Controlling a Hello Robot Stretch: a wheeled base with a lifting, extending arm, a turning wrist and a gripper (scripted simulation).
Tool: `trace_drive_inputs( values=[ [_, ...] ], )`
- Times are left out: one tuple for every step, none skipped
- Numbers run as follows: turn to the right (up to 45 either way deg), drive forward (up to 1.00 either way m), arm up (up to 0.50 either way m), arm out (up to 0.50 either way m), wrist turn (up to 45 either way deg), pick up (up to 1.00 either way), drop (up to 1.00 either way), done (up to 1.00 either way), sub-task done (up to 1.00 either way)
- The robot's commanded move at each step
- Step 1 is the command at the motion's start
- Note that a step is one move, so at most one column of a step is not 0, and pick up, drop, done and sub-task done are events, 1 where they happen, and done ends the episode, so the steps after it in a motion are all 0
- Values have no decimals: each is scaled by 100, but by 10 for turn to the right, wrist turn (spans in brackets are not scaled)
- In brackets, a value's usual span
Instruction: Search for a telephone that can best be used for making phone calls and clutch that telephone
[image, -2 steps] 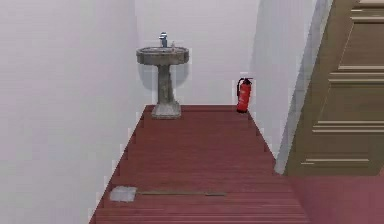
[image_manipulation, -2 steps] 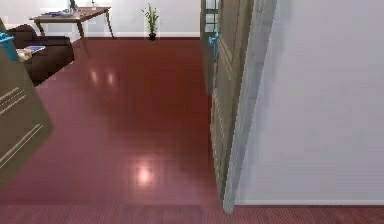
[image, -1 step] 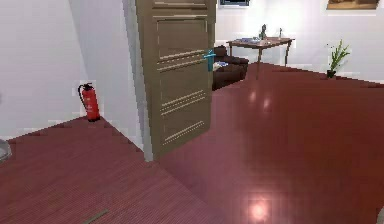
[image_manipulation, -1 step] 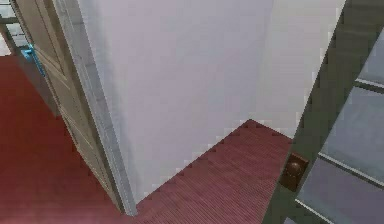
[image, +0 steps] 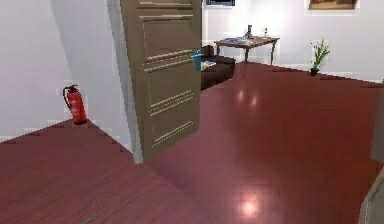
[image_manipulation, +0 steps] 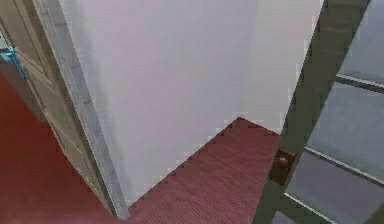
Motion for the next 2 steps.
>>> trace_drive_inputs(
  values=[
    [0, 80, 0, 0, 0, 0, 0, 0, 0],
    [270, 0, 0, 0, 0, 0, 0, 0, 0]
  ],
)
